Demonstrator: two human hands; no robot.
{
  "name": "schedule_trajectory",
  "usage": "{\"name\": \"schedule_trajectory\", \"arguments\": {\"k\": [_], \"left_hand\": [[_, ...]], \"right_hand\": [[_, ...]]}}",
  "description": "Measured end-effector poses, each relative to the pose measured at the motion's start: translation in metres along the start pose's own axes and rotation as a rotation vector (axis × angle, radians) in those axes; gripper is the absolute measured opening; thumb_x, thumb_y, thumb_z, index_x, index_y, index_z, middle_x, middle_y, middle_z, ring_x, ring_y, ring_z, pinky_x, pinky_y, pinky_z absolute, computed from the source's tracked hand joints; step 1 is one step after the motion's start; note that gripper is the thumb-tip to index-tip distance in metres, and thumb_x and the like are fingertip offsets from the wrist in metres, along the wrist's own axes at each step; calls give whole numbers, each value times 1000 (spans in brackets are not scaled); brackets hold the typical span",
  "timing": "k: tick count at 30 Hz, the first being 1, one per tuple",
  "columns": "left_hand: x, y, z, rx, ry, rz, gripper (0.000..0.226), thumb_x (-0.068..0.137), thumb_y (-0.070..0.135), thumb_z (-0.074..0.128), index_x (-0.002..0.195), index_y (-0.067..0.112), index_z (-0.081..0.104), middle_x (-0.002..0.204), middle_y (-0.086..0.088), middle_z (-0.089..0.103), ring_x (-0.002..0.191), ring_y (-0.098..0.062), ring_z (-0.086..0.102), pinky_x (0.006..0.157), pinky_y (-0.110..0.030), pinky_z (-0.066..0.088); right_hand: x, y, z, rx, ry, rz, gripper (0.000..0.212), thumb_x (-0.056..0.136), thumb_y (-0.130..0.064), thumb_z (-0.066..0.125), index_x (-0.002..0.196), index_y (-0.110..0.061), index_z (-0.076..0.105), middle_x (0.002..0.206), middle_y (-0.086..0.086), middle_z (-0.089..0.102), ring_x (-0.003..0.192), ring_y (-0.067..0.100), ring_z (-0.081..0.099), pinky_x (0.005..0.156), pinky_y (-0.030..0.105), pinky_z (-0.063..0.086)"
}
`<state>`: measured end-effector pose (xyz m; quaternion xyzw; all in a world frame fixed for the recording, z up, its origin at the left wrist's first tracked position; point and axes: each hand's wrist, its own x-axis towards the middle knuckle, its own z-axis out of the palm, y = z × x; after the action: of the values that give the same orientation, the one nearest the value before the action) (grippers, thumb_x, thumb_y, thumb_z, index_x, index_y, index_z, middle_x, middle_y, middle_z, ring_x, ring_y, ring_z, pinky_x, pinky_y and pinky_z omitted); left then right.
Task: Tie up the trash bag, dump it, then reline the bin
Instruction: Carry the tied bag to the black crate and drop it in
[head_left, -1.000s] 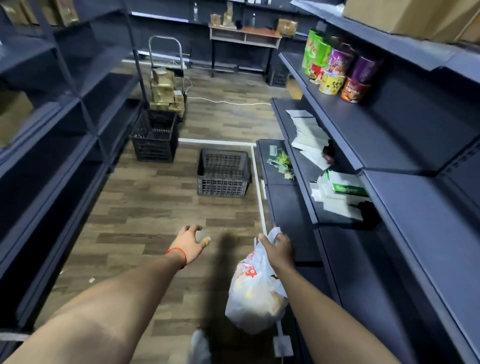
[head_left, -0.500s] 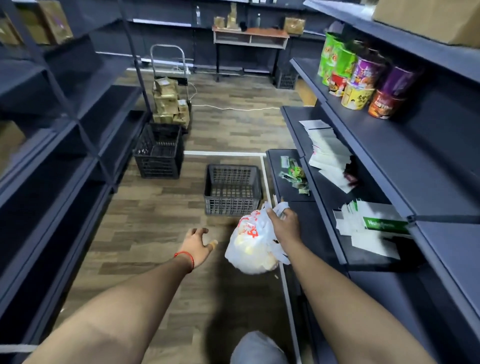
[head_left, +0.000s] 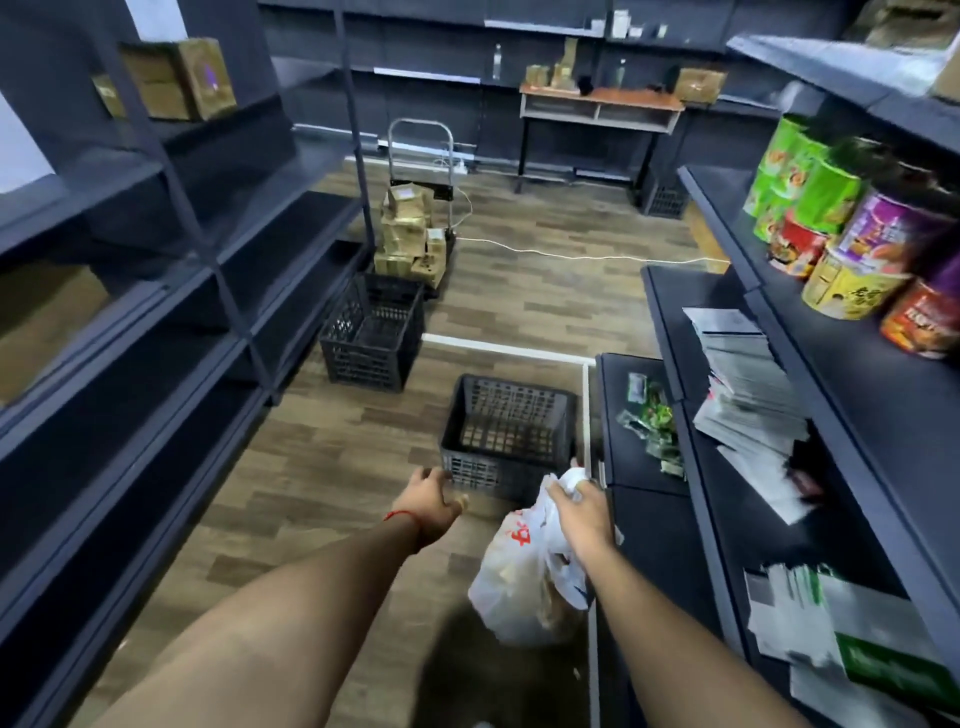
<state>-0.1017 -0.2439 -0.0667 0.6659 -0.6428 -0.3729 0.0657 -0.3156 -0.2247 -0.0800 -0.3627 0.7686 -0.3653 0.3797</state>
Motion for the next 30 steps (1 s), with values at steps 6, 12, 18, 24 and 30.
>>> {"name": "schedule_trajectory", "arguments": {"k": [6, 12, 18, 24, 30], "left_hand": [[56, 22, 4, 9, 21, -26, 56, 88, 38, 62, 137, 16, 45, 141, -10, 39, 125, -29, 48, 104, -34, 40], [110, 34, -10, 47, 5, -17, 57, 89, 38, 61, 138, 14, 44, 141, -10, 39, 125, -28, 48, 105, -37, 41], [185, 39, -37, -34, -24, -36, 56, 90, 35, 59, 139, 13, 42, 141, -12, 36, 124, -30, 47, 105, -39, 40], [261, 57, -66, -62, -36, -14, 58, 91, 40, 57, 138, 10, 42, 142, -11, 37, 124, -26, 48, 103, -32, 38], [311, 63, -88, -98, -59, -17, 57, 91, 39, 58, 138, 10, 43, 140, -12, 36, 119, -26, 52, 102, -30, 37]], "right_hand": [[51, -19, -2, -13, -18, 9, 38, 91, -30, 63, 114, 0, 63, 108, 19, 65, 95, 30, 62, 83, 33, 47], [104, -34, 12, -106, 7, -3, 41, 90, -38, 62, 112, -4, 65, 101, 12, 64, 93, 30, 64, 81, 36, 51], [161, -71, 32, -87, -9, 8, 34, 92, -33, 61, 119, -11, 63, 101, -1, 58, 99, 23, 59, 87, 34, 47], [226, -108, 42, -4, 31, 51, 25, 91, -28, 64, 75, -10, 58, 92, 5, 59, 84, 25, 58, 70, 31, 44], [280, -148, 56, -40, 54, 33, 31, 91, -31, 63, 77, -5, 51, 85, 5, 51, 65, 14, 46, 56, 29, 36]]}}
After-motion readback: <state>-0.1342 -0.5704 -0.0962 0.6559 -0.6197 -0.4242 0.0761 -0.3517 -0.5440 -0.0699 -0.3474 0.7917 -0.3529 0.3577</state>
